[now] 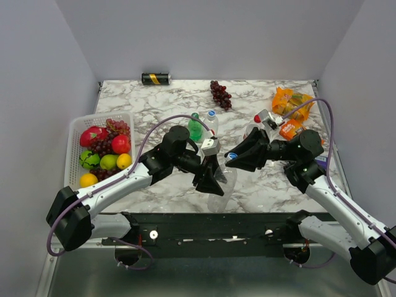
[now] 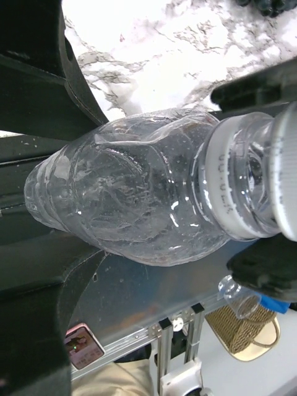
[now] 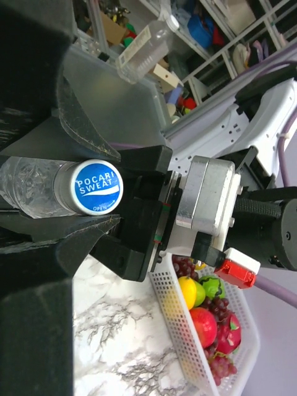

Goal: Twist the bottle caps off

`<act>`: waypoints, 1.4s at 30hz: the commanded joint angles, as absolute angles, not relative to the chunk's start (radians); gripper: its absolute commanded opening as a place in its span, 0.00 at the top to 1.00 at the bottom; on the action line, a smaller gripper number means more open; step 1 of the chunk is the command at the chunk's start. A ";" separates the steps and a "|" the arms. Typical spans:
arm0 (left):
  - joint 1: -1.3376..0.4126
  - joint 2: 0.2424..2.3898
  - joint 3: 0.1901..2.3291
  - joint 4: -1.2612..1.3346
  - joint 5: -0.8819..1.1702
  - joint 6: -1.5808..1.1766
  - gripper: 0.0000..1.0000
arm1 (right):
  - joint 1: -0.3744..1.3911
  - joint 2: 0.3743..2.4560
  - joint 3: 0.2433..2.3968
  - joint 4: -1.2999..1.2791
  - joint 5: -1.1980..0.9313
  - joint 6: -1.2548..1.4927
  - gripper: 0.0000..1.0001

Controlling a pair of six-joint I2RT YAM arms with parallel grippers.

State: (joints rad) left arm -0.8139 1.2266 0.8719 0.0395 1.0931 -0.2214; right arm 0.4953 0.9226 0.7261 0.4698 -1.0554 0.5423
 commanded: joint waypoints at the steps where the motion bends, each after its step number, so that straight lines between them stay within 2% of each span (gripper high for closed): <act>1: -0.818 1.207 0.864 0.124 1.206 -0.252 0.60 | 0.476 0.899 0.727 0.565 -1.124 0.597 0.60; 7: -0.819 1.203 0.868 0.088 1.155 -0.227 0.60 | 0.472 0.894 0.745 0.503 -1.097 0.572 0.53; 10: -0.819 1.197 0.877 0.042 1.103 -0.189 0.60 | 0.472 0.888 0.756 0.412 -1.052 0.516 0.34; 11: -0.819 1.195 0.879 0.035 1.097 -0.183 0.60 | 0.472 0.882 0.764 0.385 -1.046 0.482 0.24; 15: -0.819 1.193 0.884 0.002 1.043 -0.155 0.60 | 0.472 0.859 0.768 0.322 -0.985 0.445 0.16; 20: -0.819 1.189 0.903 -0.087 0.840 -0.104 0.60 | 0.472 0.830 0.813 0.126 -0.775 0.371 0.15; 28: -0.819 1.190 0.905 -0.127 0.637 -0.100 0.59 | 0.506 0.842 0.816 0.101 -0.660 0.393 0.16; 32: -0.819 1.183 0.904 -0.143 0.551 -0.091 0.59 | 0.546 0.857 0.828 0.049 -0.540 0.350 0.21; 37: -0.818 1.174 0.902 -0.155 0.479 -0.078 0.59 | 0.577 0.856 0.827 0.008 -0.430 0.327 0.23; 42: -0.819 1.175 0.903 -0.161 0.443 -0.075 0.59 | 0.597 0.882 0.827 0.003 -0.425 0.325 0.30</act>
State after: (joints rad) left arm -0.8165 1.1965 0.8749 -0.1516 0.5179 -0.0948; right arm 0.5793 0.8669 0.7959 0.0387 -0.4870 0.3447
